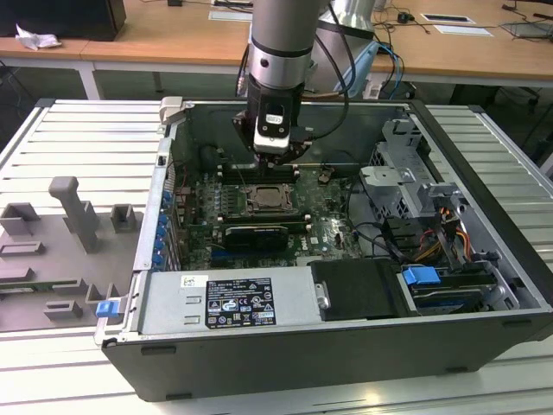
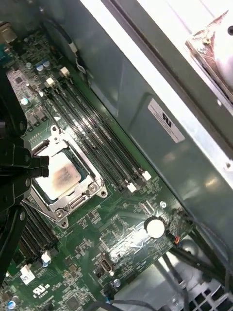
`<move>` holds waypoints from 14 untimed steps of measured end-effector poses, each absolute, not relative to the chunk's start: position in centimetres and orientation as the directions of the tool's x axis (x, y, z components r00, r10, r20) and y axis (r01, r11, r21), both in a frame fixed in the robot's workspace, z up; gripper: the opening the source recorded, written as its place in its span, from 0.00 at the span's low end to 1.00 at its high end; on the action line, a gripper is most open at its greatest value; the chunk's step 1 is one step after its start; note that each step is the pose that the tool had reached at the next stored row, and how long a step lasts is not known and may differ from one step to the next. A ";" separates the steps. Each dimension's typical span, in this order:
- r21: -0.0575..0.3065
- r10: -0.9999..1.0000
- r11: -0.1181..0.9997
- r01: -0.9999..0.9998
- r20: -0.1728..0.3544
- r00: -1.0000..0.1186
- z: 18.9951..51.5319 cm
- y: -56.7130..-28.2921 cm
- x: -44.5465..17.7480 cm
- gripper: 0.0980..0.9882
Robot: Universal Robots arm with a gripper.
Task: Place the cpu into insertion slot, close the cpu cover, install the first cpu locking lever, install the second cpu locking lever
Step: 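Install the first cpu locking lever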
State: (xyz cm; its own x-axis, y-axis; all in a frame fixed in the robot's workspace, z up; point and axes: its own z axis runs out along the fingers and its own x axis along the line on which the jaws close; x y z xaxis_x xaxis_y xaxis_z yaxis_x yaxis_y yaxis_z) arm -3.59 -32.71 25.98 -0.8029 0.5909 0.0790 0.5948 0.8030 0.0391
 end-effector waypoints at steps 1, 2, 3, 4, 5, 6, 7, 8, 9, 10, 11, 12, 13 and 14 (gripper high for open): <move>0.039 0.577 0.813 0.580 0.079 -0.813 26.0 -32.7 -3.6 0.01; 0.039 0.566 0.821 0.570 0.079 -0.821 26.0 -32.7 -3.6 0.01; 0.039 0.557 0.827 0.561 0.079 -0.827 26.0 -32.7 -3.6 0.01; 0.039 0.544 0.836 0.547 0.079 -0.836 26.0 -32.7 -3.6 0.01; 0.039 0.513 0.855 0.517 0.079 -0.855 26.0 -32.7 -3.6 0.01; 0.039 0.498 0.864 0.502 0.079 -0.864 26.0 -32.7 -3.6 0.01; 0.039 0.481 0.874 0.485 0.079 -0.873 26.0 -32.7 -3.6 0.01; 0.039 0.456 0.887 0.460 0.079 -0.887 26.0 -32.7 -3.6 0.01; 0.039 0.435 0.898 0.438 0.079 -0.897 26.0 -32.7 -3.6 0.01; 0.039 0.405 0.912 0.409 0.079 -0.911 26.0 -32.7 -3.6 0.01; 0.039 0.394 0.917 0.398 0.079 -0.916 26.0 -32.7 -3.6 0.01; 0.040 0.382 0.922 0.385 0.077 -0.921 26.0 -32.7 -3.6 0.01; 0.041 0.376 0.924 0.379 0.075 -0.924 26.0 -32.7 -3.6 0.01; 0.042 0.370 0.927 0.374 0.072 -0.926 26.0 -32.7 -3.6 0.01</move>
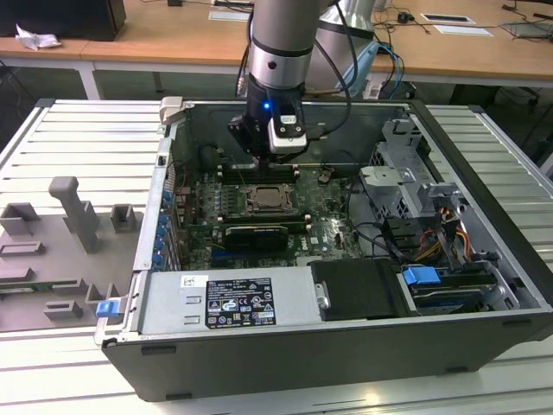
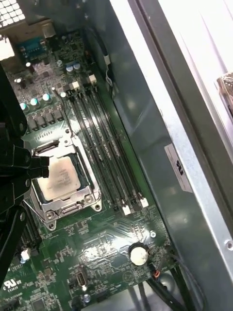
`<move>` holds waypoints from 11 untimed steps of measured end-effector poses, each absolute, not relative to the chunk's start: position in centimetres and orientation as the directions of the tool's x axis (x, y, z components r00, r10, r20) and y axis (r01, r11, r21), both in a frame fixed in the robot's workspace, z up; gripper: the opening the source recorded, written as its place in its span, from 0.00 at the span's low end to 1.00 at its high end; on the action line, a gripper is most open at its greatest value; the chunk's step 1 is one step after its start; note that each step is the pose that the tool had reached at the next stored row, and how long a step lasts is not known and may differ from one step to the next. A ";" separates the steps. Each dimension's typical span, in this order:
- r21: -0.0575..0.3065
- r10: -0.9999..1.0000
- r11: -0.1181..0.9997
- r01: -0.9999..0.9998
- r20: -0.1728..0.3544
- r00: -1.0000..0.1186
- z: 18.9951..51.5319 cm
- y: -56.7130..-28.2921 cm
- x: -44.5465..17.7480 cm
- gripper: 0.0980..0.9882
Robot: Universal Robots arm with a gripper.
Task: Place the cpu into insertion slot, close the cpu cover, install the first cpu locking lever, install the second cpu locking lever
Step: 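Install the first cpu locking lever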
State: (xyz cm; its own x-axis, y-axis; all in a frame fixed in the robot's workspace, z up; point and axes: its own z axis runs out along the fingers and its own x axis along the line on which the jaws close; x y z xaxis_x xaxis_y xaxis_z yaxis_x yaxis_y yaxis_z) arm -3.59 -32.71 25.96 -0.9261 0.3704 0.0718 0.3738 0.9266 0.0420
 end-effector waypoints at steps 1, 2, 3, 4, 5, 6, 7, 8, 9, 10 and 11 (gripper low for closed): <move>0.045 0.365 0.929 0.368 0.065 -0.929 25.9 -32.7 -3.6 0.01; 0.047 0.363 0.930 0.365 0.060 -0.930 25.9 -32.7 -3.6 0.01; 0.050 0.356 0.932 0.358 0.051 -0.933 25.9 -32.7 -3.6 0.01; 0.052 0.349 0.935 0.351 0.047 -0.936 25.9 -32.7 -3.6 0.01; 0.053 0.339 0.939 0.341 0.045 -0.940 25.9 -32.7 -3.6 0.01; 0.053 0.322 0.944 0.324 0.044 -0.946 25.9 -32.7 -3.6 0.01; 0.053 0.309 0.949 0.311 0.044 -0.950 25.9 -32.7 -3.6 0.01; 0.053 0.295 0.953 0.297 0.044 -0.955 25.9 -32.7 -3.6 0.01; 0.053 0.280 0.958 0.282 0.044 -0.959 25.9 -32.7 -3.6 0.01; 0.053 0.252 0.966 0.254 0.044 -0.967 25.9 -32.7 -3.6 0.01; 0.053 0.239 0.969 0.241 0.044 -0.970 25.9 -32.7 -3.6 0.01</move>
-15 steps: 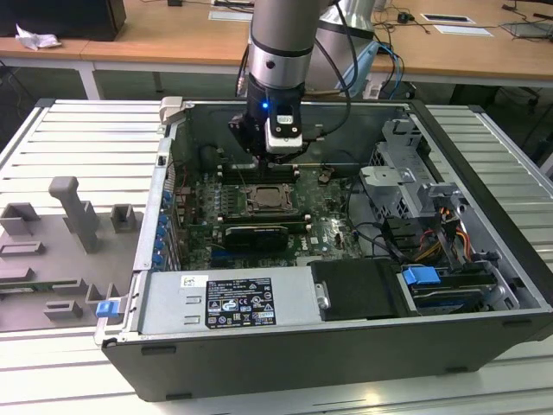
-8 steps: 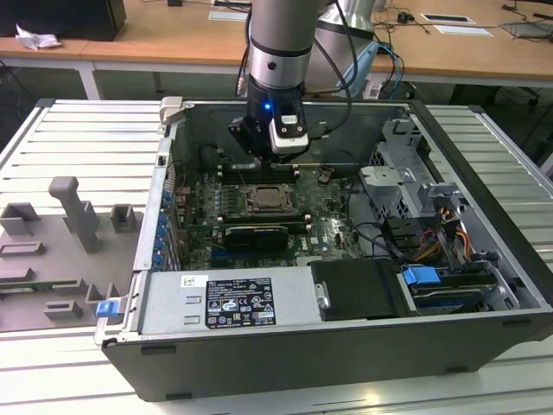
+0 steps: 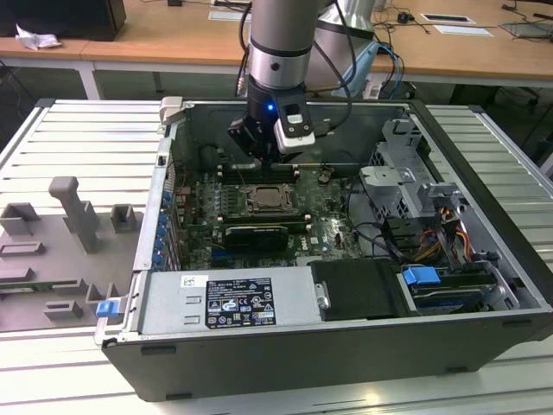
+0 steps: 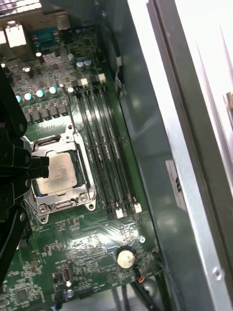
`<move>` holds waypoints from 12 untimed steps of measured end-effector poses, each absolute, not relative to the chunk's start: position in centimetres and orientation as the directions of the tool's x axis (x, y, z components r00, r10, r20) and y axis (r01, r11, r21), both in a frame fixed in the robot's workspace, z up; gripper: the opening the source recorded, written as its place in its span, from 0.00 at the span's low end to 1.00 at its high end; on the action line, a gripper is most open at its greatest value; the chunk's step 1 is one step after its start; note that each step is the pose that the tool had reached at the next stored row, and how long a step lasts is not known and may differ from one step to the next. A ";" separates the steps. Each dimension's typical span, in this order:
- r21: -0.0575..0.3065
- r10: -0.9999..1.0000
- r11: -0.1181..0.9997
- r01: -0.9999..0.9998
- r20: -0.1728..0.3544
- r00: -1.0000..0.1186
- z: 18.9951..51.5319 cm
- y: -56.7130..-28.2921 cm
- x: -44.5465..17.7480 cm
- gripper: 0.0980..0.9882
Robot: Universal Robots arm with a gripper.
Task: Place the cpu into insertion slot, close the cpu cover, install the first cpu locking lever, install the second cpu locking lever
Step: 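Install the first cpu locking lever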
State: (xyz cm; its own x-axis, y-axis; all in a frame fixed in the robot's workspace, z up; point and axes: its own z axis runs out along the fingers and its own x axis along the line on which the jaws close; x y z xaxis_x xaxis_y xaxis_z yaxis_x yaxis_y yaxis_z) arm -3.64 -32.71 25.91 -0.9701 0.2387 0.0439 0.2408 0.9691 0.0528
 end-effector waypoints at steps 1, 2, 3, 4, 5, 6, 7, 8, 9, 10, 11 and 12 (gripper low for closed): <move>0.053 0.221 0.973 0.223 0.044 -0.974 25.9 -32.7 -3.6 0.01; 0.053 0.208 0.976 0.211 0.044 -0.977 25.9 -32.7 -3.7 0.01; 0.053 0.202 0.978 0.204 0.043 -0.979 25.9 -32.7 -3.7 0.01; 0.053 0.200 0.978 0.202 0.043 -0.979 25.9 -32.7 -3.9 0.01; 0.053 0.200 0.978 0.202 0.042 -0.979 25.9 -32.7 -3.9 0.01; 0.053 0.199 0.978 0.201 0.042 -0.979 25.9 -32.7 -4.0 0.01; 0.053 0.199 0.978 0.201 0.042 -0.979 25.9 -32.7 -4.2 0.01; 0.053 0.199 0.978 0.201 0.041 -0.979 25.9 -32.7 -4.3 0.01; 0.053 0.199 0.978 0.201 0.041 -0.979 25.9 -32.7 -4.3 0.01; 0.053 0.199 0.978 0.201 0.041 -0.979 25.9 -32.7 -4.5 0.01; 0.053 0.199 0.978 0.201 0.041 -0.979 25.9 -32.7 -4.5 0.01; 0.053 0.198 0.978 0.200 0.041 -0.979 25.9 -32.7 -4.5 0.01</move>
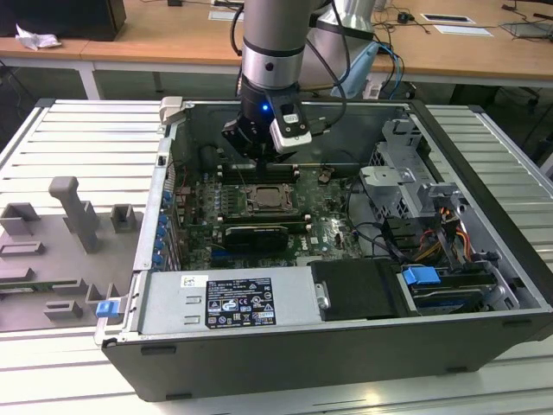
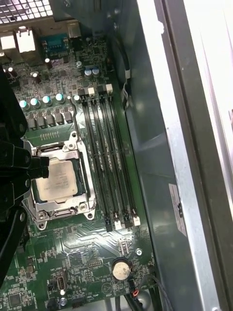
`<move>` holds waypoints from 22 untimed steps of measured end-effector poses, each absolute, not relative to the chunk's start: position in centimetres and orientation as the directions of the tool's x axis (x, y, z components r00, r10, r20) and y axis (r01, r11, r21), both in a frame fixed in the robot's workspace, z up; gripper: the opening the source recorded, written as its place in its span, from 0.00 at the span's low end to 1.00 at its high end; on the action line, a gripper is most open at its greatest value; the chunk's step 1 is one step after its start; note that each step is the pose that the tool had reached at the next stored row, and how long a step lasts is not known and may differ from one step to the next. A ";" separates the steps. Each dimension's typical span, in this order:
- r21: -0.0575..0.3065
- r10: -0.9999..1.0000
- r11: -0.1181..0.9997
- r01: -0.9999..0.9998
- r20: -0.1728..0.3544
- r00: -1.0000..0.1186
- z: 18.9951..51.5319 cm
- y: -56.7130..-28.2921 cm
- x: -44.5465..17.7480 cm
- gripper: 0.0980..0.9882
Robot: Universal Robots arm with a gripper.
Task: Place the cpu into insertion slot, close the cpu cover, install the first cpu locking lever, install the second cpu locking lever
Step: 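Install the first cpu locking lever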
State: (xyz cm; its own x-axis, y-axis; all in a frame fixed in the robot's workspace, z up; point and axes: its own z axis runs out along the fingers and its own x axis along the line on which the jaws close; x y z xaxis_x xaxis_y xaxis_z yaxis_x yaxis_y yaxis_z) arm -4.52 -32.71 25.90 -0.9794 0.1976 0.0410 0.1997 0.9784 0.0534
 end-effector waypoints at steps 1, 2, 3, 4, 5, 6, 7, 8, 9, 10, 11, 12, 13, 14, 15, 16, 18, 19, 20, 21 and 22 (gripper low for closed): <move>0.053 0.196 0.979 0.198 0.041 -0.980 25.9 -32.7 -4.5 0.01; 0.053 0.193 0.979 0.195 0.041 -0.980 25.9 -32.7 -4.5 0.01; 0.053 0.182 0.981 0.184 0.041 -0.982 25.9 -32.7 -4.5 0.01; 0.053 0.173 0.983 0.175 0.041 -0.984 25.9 -32.7 -4.5 0.01; 0.054 0.166 0.984 0.168 0.041 -0.985 25.9 -32.7 -4.5 0.01; 0.053 0.161 0.985 0.163 0.041 -0.986 25.9 -32.7 -4.5 0.01; 0.054 0.151 0.987 0.153 0.041 -0.988 25.9 -32.7 -4.5 0.01; 0.054 0.146 0.987 0.148 0.041 -0.988 25.9 -32.7 -4.6 0.01; 0.054 0.144 0.988 0.146 0.040 -0.989 25.9 -32.7 -4.7 0.01; 0.054 0.143 0.988 0.145 0.039 -0.989 25.9 -32.7 -4.8 0.01; 0.054 0.143 0.988 0.145 0.038 -0.989 25.9 -32.7 -5.0 0.01; 0.054 0.143 0.988 0.144 0.037 -0.989 25.9 -32.7 -5.2 0.01; 0.054 0.142 0.988 0.144 0.035 -0.989 25.9 -32.7 -5.3 0.01; 0.055 0.142 0.988 0.144 0.034 -0.989 25.9 -32.7 -5.5 0.01; 0.055 0.142 0.988 0.143 0.030 -0.989 25.9 -32.7 -5.6 0.01; 0.056 0.142 0.988 0.143 0.025 -0.990 25.9 -32.7 -5.7 0.01; 0.059 0.142 0.988 0.141 0.000 -0.990 25.8 -32.7 -5.9 0.01; 0.061 0.142 0.988 0.141 -0.011 -0.990 25.8 -32.7 -6.0 0.01; 0.062 0.142 0.988 0.140 -0.021 -0.990 25.8 -32.7 -6.1 0.01; 0.064 0.142 0.988 0.139 -0.036 -0.989 25.8 -32.7 -6.1 0.01; 0.066 0.142 0.988 0.138 -0.048 -0.989 25.8 -32.7 -6.2 0.01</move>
